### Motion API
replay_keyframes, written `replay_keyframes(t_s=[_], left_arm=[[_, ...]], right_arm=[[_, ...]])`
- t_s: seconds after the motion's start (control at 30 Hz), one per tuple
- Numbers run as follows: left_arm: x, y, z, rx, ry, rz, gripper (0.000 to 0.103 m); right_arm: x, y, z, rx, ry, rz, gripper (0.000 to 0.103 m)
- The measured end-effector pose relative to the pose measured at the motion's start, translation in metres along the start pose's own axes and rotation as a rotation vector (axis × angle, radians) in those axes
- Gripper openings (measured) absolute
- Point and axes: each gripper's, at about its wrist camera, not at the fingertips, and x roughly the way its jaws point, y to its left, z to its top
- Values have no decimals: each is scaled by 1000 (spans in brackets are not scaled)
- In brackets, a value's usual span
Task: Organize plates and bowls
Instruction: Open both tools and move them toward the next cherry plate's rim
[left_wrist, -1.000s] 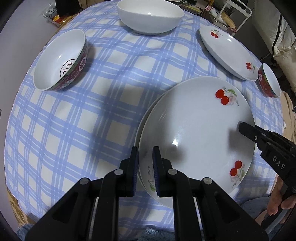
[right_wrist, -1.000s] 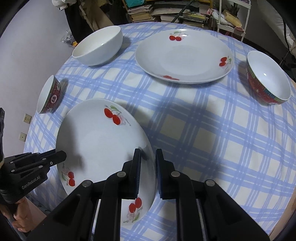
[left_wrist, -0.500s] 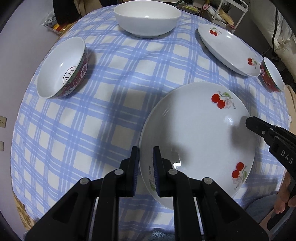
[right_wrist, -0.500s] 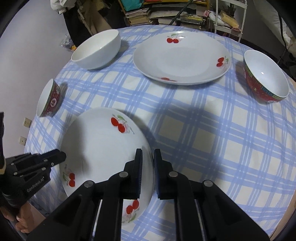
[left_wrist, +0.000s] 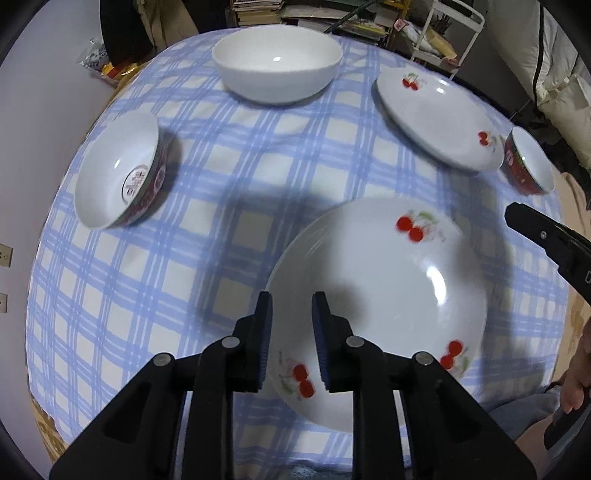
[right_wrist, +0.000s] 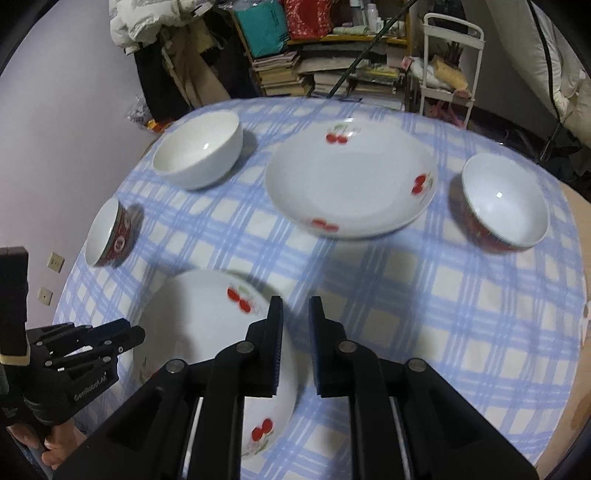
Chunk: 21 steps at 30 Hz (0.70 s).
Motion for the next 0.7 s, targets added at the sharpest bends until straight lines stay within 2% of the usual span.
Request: replay_keyframes(t_s=[0.03,0.1,0.13,0.17,0.23,0.33,0.4,0.7], left_arm=[[-1,1,3,-2,-2,-1,28],[-5,0,11,-13,-21,4,37],[-5,-1,16,-15,-30,9,44],[-6,-2,22,-16,-41,16,46],[-7,-4,30,-11,-49,28,49],[-7,-9,46,-8,-60,38,61],[-7,-12,58,-14,-71,40,64],[3,-25,112,-101,-88,-10,68]], right_arm=[[-2,-3,6,1,-9,-16,34],[-6,-10,15,11,-35,-52,56],[-7,-13,19,20,-46,-65,61],[-7,-16,25,27,-51,-70,68],[-4,-23,38,29,-48,-67,72],[1,-31,55,39,-53,-53,84],[4,-38,67,47,-67,-36,93],[25,-53,112,-2,-83,-70,94]])
